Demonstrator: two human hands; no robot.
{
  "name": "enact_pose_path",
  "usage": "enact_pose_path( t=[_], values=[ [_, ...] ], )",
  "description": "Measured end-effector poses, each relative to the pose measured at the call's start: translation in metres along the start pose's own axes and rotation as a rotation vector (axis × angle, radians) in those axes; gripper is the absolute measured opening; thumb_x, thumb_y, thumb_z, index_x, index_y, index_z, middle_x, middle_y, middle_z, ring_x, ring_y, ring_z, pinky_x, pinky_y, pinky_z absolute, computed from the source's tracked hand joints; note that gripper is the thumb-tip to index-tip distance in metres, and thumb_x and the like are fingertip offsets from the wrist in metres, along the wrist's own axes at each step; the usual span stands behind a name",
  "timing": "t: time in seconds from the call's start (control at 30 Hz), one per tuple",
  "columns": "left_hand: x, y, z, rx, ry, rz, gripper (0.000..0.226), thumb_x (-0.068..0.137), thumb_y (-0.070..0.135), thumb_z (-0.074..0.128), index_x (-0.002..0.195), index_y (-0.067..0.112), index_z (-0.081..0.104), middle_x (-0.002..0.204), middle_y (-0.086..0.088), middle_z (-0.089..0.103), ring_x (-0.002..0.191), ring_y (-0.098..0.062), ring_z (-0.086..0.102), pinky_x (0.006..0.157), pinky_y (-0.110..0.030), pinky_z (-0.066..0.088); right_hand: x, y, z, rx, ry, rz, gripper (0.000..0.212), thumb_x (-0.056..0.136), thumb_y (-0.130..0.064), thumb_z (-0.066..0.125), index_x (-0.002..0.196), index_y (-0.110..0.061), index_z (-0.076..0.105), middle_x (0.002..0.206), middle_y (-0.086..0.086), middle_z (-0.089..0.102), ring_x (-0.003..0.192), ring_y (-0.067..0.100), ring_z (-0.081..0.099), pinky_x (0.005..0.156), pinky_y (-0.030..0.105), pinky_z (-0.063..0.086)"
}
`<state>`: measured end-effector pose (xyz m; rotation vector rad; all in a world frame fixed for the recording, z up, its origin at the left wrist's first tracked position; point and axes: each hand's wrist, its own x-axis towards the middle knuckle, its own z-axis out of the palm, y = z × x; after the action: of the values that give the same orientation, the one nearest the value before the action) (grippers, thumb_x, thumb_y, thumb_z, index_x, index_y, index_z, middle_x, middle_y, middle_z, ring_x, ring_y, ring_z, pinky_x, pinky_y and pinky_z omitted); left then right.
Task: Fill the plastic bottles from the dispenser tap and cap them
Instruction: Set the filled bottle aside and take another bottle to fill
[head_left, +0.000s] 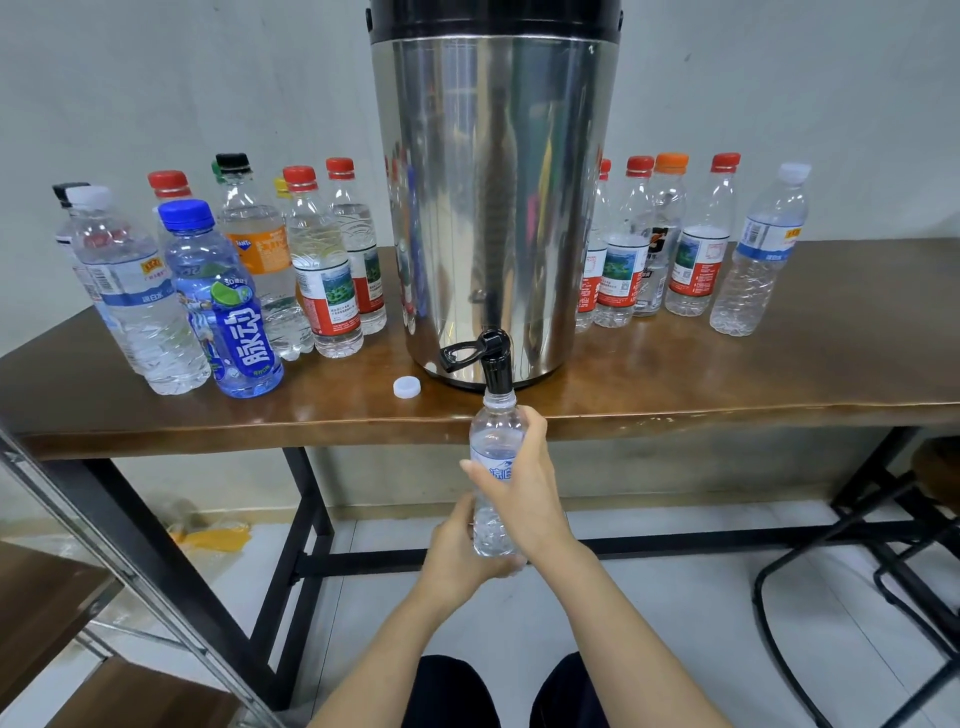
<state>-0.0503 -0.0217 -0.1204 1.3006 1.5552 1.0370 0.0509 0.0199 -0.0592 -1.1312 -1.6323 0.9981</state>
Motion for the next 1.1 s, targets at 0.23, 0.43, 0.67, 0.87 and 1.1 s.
enact_pose_path(
  t=[0.23,0.43,0.67,0.87,1.1],
  values=[
    [0.0,-0.007,0.006,-0.004,0.064,0.049,0.074,0.056,0.012,0.086,0.123,0.023,0.056,0.093,0.014,0.074,0.084,-0.006,0.07,0.072,-0.037,0.061,-0.008,0.006,-0.001,-0.15,0.031,0.03,0.106,0.076,-0.026,0.084,0.151,-0.037,0.011,0.146,-0.009,0.038,0.128,0.011,0.046,0.097,0.026,0.046],
    [0.0,0.004,-0.007,0.107,-0.066,-0.002,0.079,0.062,0.017,0.088,0.125,0.038,0.046,0.107,0.014,0.07,0.097,-0.007,0.068,0.083,-0.03,0.058,-0.006,0.004,-0.001,-0.182,0.064,0.027,0.099,0.076,-0.027,0.084,0.146,-0.045,0.016,0.137,-0.01,0.052,0.122,0.016,0.055,0.095,0.037,0.052],
    [0.0,0.092,-0.086,0.367,0.226,0.008,0.027,0.086,0.022,0.075,0.111,0.019,0.065,0.1,0.003,0.068,0.092,-0.011,0.063,0.091,-0.03,0.05,-0.006,0.004,-0.002,-0.068,0.075,0.036,0.095,0.074,-0.025,0.085,0.145,-0.045,0.026,0.135,-0.014,0.053,0.121,0.007,0.054,0.097,0.033,0.051],
    [-0.016,0.166,-0.086,0.309,0.525,0.703,0.029,0.096,0.021,0.062,0.125,0.019,0.065,0.119,0.011,0.06,0.103,0.003,0.056,0.084,-0.005,0.043,-0.011,0.001,0.004,-0.048,0.114,0.046,0.095,0.08,-0.028,0.082,0.149,-0.047,0.02,0.143,-0.012,0.047,0.128,0.009,0.049,0.096,0.029,0.047],
    [0.018,0.146,-0.068,0.479,0.535,0.81,0.025,0.093,0.012,0.064,0.116,0.009,0.072,0.112,-0.005,0.071,0.107,-0.017,0.063,0.097,-0.028,0.047,-0.017,-0.006,0.006,-0.107,0.124,0.032,0.09,0.088,-0.038,0.071,0.153,-0.041,0.009,0.15,-0.012,0.037,0.131,0.012,0.045,0.092,0.031,0.044]
  ],
)
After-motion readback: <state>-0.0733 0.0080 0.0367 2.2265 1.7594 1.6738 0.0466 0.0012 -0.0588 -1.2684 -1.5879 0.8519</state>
